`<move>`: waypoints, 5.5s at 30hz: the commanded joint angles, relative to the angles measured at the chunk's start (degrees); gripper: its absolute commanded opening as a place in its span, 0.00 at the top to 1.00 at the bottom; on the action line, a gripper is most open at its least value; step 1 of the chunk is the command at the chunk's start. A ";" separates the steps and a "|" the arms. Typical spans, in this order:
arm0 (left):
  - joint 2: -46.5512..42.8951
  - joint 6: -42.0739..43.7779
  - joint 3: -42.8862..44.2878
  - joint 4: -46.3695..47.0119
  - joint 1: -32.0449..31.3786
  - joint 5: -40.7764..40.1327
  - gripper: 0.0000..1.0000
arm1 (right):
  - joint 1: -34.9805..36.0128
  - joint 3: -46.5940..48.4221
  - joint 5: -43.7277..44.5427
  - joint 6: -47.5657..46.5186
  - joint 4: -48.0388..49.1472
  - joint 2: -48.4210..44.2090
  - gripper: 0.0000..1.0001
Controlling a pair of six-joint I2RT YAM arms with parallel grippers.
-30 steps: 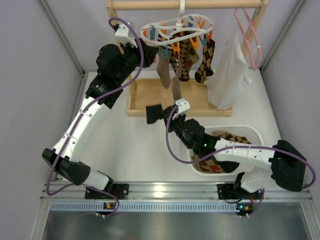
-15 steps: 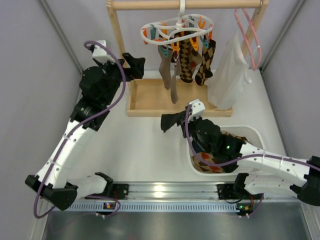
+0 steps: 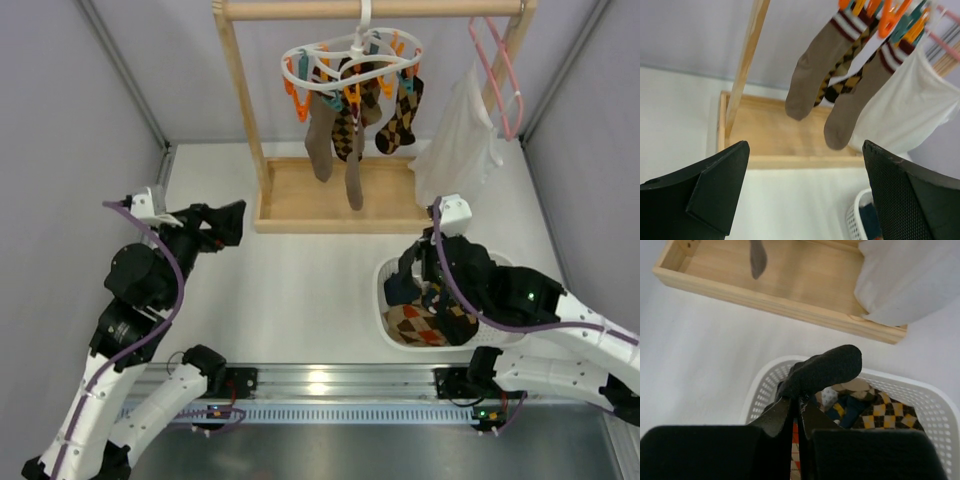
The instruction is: Remove the socks clipped to the hanger
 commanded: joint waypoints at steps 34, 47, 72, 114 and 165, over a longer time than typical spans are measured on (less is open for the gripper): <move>-12.11 -0.47 -12.42 -15.53 -0.20 9.67 0.02 | 0.32 -7.46 1.96 -7.90 22.59 0.24 0.01; -10.88 -0.47 -12.51 -15.53 -0.29 11.07 0.02 | -21.30 6.67 -25.63 -15.47 40.06 30.73 0.05; 18.90 -6.27 23.33 -15.62 -0.38 23.44 0.04 | -12.87 2.99 -17.30 -15.21 62.22 42.96 1.00; 68.22 12.80 75.30 -13.25 -12.86 1.32 0.29 | -7.33 -1.05 -26.34 -14.07 58.17 36.11 1.00; 64.89 11.13 67.31 -7.97 -10.75 2.64 0.87 | -7.33 -15.56 -36.28 -11.53 46.77 9.05 1.00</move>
